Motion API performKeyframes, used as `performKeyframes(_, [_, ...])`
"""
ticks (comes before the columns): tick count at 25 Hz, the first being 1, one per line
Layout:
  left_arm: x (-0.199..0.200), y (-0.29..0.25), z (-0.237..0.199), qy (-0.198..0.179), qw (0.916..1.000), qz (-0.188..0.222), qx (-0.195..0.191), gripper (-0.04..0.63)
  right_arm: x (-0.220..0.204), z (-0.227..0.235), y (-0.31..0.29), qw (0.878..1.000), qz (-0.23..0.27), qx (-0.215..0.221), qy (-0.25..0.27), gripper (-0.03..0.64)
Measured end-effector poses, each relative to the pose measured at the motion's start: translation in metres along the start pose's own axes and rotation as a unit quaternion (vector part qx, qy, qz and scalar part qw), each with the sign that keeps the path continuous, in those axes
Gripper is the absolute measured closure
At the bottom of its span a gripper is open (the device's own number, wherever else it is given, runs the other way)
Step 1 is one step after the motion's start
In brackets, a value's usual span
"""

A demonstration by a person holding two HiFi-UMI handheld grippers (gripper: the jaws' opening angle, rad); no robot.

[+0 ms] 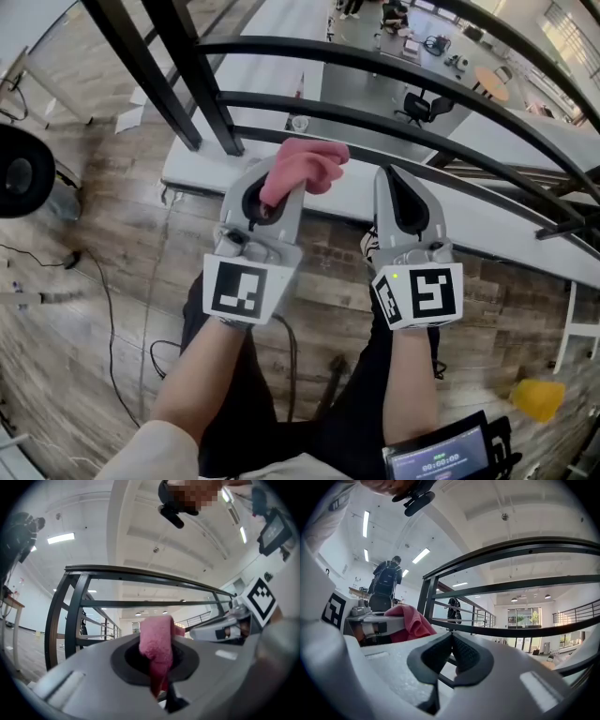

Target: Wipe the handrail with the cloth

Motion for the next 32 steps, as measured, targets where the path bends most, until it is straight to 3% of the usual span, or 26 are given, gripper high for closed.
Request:
performKeyframes(4, [0.008, -0.003, -0.004, 0.002, 1.0, 0.003, 0.003, 0.568, 0.002, 0.001, -0.006, 1.0, -0.005, 0.007, 0.01, 0.615])
performKeyframes(12, [0.019, -0.008, -0.015, 0.014, 0.9997, 0.009, 0.018, 0.568, 0.009, 0.005, -0.016, 1.0, -0.008, 0.0, -0.018, 0.615])
performKeyframes(32, [0.041, -0.063, -0.053, 0.006, 0.9996, 0.01, 0.026, 0.568, 0.027, 0.039, -0.079, 0.998, -0.026, 0.003, -0.054, 0.615])
Point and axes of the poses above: the fingertips, and each gripper's own axes: y backward along the fingers, z to its right, x out of its top, the point moved 2 cm from there along y, backward along the fingers, and after that the axes turned 14 degrees about y, right-handed, at the moved point
